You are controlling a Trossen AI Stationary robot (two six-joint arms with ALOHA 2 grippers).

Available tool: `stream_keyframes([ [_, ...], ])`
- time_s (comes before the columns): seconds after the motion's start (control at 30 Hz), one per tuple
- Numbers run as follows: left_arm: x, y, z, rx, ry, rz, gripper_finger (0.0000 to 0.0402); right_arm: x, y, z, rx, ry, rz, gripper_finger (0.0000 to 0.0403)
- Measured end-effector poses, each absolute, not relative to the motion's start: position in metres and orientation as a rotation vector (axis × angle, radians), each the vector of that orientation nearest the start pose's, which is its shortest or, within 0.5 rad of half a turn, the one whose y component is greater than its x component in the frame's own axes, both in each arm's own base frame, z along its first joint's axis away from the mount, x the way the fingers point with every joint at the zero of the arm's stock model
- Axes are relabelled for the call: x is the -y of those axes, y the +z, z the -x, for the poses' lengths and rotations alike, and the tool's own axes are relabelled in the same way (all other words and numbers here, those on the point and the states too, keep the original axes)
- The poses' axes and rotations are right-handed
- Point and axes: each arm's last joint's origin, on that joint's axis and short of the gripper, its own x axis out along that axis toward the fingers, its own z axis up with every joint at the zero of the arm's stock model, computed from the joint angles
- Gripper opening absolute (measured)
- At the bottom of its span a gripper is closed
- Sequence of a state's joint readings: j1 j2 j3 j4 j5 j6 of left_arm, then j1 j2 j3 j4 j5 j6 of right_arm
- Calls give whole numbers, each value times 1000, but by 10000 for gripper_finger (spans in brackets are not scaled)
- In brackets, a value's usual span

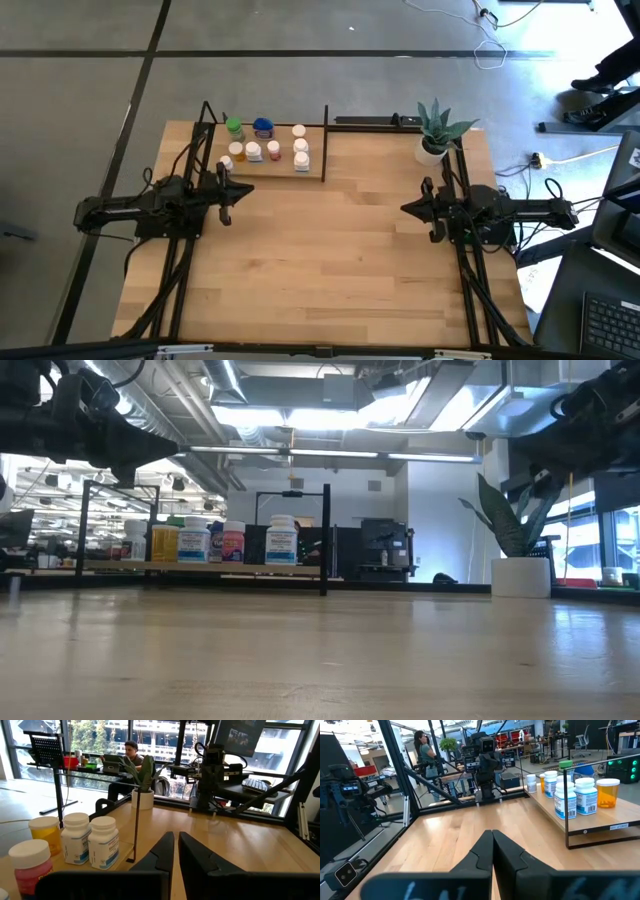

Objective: Pick and place medicine bottles onto shelf by color
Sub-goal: Return to Home Position

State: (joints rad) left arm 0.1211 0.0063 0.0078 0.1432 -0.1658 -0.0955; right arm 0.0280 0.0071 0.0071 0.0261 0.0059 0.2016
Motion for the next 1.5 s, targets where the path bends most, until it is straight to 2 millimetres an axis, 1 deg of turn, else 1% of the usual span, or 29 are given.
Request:
stream_keyframes([
  [0.6,-16,179,-95,158,280,98,3,-3,168,-98,23,24,-202,8],
  [1.07,-16,179,-95,158,280,98,24,-3,168,-98,24,24,-202,8],
  [1.5,-16,179,-95,159,279,98,25,-3,168,-98,24,24,-202,13],
])
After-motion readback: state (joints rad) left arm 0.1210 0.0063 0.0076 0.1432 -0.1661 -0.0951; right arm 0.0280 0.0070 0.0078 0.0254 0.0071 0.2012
